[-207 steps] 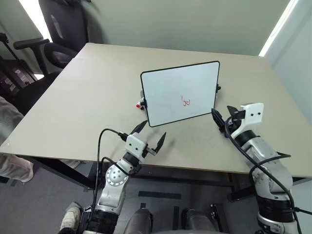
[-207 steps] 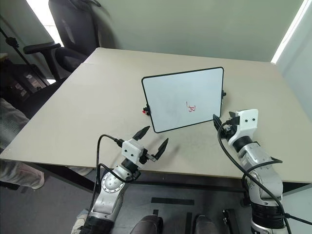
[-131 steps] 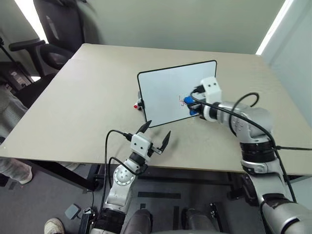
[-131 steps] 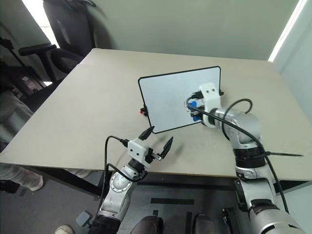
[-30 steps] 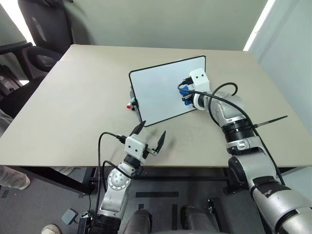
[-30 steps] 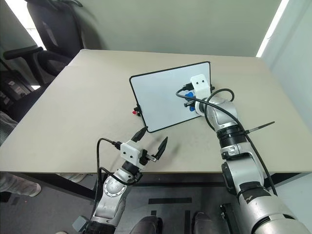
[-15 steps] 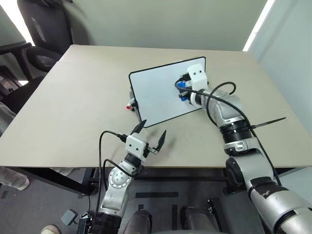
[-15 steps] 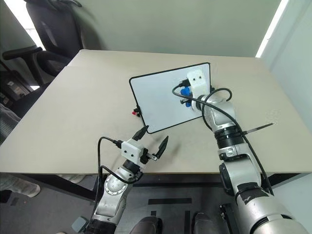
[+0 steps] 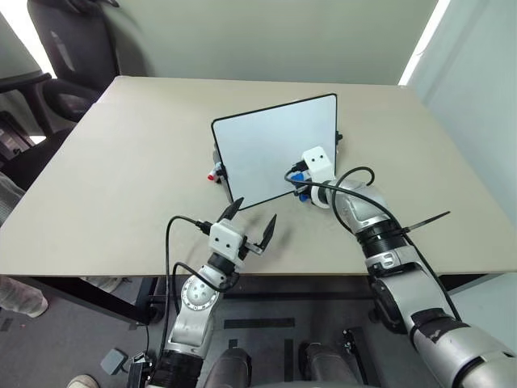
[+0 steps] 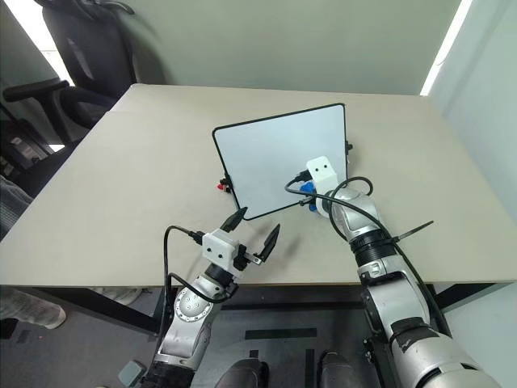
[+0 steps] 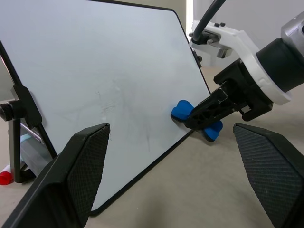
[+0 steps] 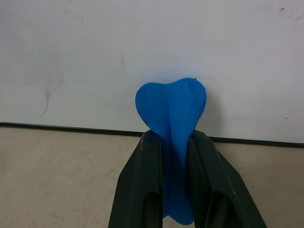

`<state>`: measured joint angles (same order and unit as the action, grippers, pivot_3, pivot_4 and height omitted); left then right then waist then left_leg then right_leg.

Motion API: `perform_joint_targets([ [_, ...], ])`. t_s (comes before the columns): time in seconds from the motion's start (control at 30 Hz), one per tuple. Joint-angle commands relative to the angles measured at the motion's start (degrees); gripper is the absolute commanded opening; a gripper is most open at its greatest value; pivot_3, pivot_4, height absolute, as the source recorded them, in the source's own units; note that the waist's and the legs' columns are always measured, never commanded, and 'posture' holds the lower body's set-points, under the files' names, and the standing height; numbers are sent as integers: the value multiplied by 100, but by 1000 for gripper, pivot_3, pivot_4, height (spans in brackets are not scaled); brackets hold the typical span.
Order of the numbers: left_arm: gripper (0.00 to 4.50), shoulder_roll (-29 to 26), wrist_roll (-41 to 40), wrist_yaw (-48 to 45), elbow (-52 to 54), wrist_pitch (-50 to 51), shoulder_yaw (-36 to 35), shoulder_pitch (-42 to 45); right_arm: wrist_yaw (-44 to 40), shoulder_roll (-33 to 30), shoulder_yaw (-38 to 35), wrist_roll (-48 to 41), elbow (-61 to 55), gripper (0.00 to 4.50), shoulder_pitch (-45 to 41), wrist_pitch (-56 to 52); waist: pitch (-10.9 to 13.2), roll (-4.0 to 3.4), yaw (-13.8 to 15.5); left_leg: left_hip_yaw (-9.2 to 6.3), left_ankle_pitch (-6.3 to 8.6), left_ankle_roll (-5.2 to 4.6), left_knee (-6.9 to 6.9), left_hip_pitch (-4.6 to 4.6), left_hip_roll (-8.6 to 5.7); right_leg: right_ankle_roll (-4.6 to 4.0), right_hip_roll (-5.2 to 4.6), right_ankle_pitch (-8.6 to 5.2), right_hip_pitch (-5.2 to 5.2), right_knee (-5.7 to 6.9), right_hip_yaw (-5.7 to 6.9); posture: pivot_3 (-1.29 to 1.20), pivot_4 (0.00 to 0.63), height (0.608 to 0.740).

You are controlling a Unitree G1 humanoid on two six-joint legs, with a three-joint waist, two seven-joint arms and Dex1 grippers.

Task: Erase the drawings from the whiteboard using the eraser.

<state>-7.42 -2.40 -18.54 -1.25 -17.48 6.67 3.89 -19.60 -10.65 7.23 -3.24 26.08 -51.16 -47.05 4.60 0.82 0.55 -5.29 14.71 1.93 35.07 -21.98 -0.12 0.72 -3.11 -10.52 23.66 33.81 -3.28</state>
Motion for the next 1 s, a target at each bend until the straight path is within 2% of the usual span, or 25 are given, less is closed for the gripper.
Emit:
perform_joint_targets([
  [0.03, 4500, -7, -88, -40, 20, -118, -55, 78, 16, -307, -293, -57, -1009, 465, -22, -280, 0, 0, 13, 1, 2, -2, 0, -1, -1, 0, -1, 0, 0, -1, 0, 0, 150, 740],
  [0.23, 4500, -43, -117, -78, -51, -141, -79, 106, 93, -953, -838, -186, -2583, 465, 456, -1152, -2, 3, 77, 0, -2, 13, 2, 0, -3, -30, -1, -18, -9, 1, 6, 0, 150, 740],
  [0.4, 4500, -31, -73, -71, -3, -145, -47, 27, 119, -1098, -1276, -351, -3100, 465, 991, -1564, -2, 3, 79, 7, 0, -10, 7, 8, -4, -23, -2, -16, -30, -5, 7, 0, 150, 740],
  [0.47, 4500, -38, -65, -65, 60, -136, -41, -15, 109, -1118, -1295, -365, -3154, 1085, 1158, -1603, -2, 2, 78, 10, -4, -16, 8, 8, -4, -11, -2, -16, -29, -16, 4, 0, 150, 740],
  [0.6, 4500, -65, -60, -65, 222, -112, -45, -106, 115, -1129, -1291, -409, -3179, 2392, 1284, -1634, 0, 0, 67, 10, 7, -40, 2, 9, 1, 67, 0, 6, -29, -53, 3, 0, 150, 740],
  [0.77, 4500, -94, -77, -77, 266, -99, -75, -109, 151, -1175, -1339, -431, -3311, 4073, 1404, -1740, 0, -1, 67, 6, -6, -48, 3, 9, 7, 79, 5, 13, -28, -52, 4, 0, 150, 740],
  [1.0, 4500, -125, -97, -117, 466, -97, -91, -135, -209, -1296, -1444, -848, -4438, 4073, 2104, -1761, -1, 0, 84, 6, -28, -84, 6, 1, -2, 78, 4, 13, -31, -61, 3, 0, 150, 740],
])
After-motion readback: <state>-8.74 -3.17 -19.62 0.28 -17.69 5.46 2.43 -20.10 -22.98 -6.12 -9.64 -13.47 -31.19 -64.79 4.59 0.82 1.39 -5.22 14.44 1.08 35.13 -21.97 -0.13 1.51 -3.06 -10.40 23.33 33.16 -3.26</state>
